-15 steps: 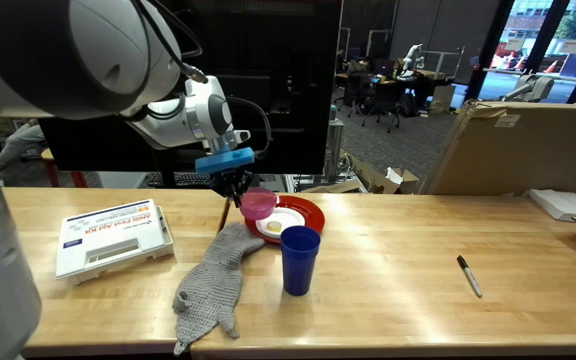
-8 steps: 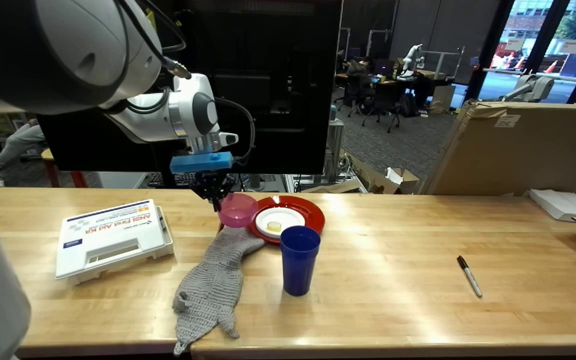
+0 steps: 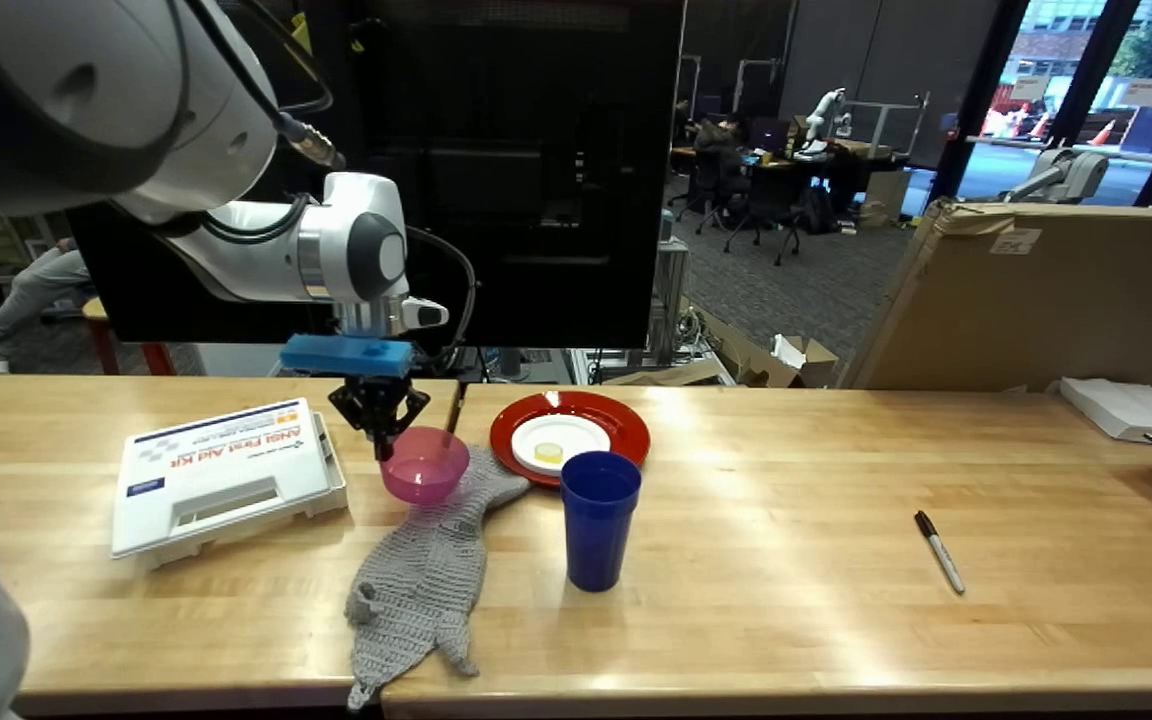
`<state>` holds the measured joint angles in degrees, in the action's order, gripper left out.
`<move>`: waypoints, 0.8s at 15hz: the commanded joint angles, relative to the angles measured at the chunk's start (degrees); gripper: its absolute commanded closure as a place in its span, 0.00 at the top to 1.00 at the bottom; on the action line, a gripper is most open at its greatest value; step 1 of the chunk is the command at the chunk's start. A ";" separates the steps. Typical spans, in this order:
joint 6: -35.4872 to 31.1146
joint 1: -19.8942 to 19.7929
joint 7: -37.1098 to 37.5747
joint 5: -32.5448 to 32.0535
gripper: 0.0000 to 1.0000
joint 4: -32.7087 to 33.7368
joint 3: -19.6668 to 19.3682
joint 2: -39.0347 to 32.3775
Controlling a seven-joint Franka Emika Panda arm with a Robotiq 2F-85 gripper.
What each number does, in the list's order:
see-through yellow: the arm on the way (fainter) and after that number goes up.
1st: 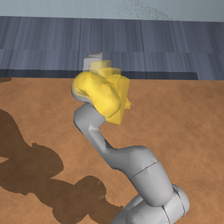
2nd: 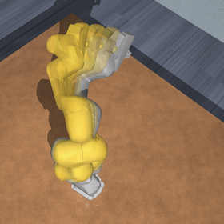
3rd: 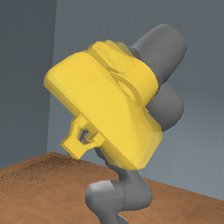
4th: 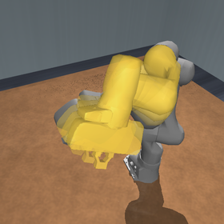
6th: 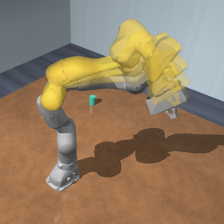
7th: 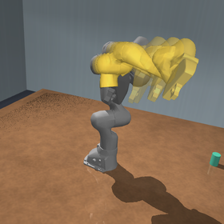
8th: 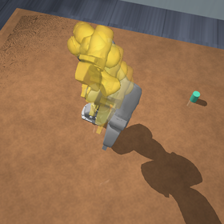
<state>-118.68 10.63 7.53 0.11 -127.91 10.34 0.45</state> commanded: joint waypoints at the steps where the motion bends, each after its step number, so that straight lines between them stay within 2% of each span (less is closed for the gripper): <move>1: 2.50 0.29 2.20 3.69 0.01 -4.46 0.38 4.68; 4: 4.13 0.42 2.53 5.16 0.01 -5.74 0.57 5.71; 8: 4.58 0.19 1.41 10.36 0.01 -7.77 0.18 6.87; 12: 3.70 -0.40 3.42 8.02 0.01 -9.63 0.07 8.00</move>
<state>-114.90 10.73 9.50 9.14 -135.03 10.52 5.27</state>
